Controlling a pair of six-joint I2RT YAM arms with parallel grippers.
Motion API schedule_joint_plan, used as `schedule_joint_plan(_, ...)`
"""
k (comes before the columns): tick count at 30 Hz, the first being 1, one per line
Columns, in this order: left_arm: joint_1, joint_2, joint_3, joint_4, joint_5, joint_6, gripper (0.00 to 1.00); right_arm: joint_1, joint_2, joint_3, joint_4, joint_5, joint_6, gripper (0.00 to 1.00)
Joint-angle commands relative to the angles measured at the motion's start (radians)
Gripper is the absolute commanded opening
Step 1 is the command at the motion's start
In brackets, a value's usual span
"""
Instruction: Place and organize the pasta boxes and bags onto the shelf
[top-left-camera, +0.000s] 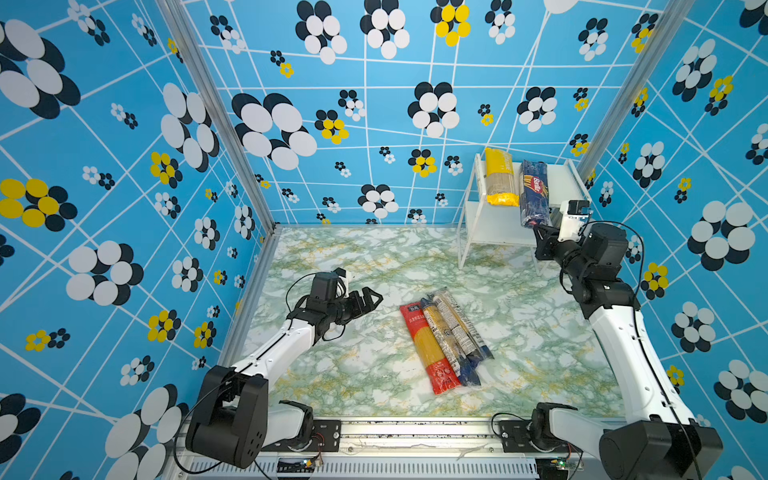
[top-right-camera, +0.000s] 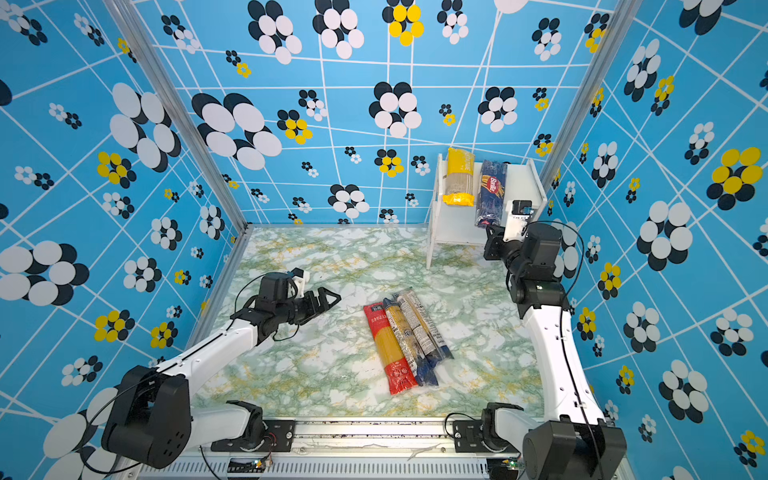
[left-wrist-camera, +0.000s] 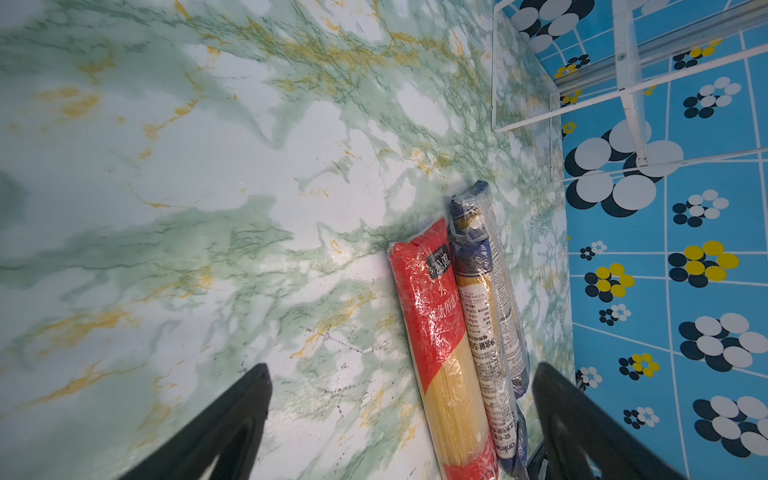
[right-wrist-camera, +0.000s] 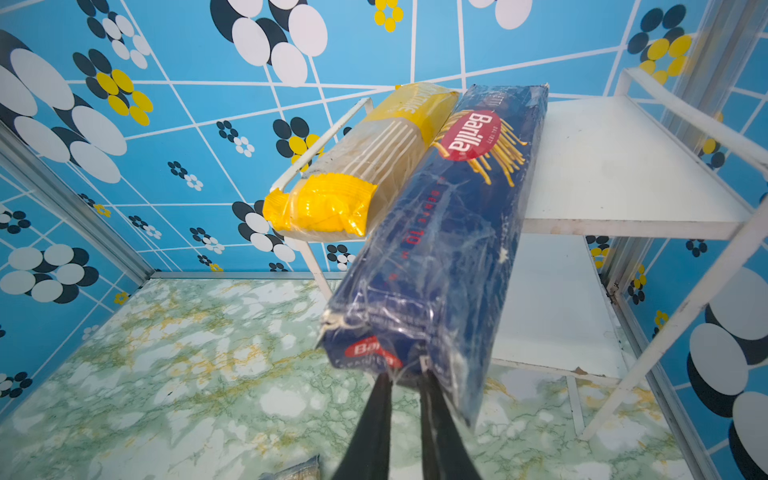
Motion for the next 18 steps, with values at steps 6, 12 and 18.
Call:
schedule_joint_plan(6, -0.006, 0.023, 0.029, 0.015, -0.005, 0.008, 0.99, -0.005, 0.024, 0.065, -0.046, 0.062, -0.022, 0.18)
schedule_joint_plan(12, -0.005, 0.028, 0.027, 0.018, -0.003, 0.007, 0.99, -0.006, 0.045, 0.103, -0.087, 0.094, -0.034, 0.18)
schedule_joint_plan(18, -0.005, 0.029, 0.027, 0.019, -0.003, 0.006, 0.99, -0.006, 0.068, 0.142, -0.117, 0.102, -0.041, 0.18)
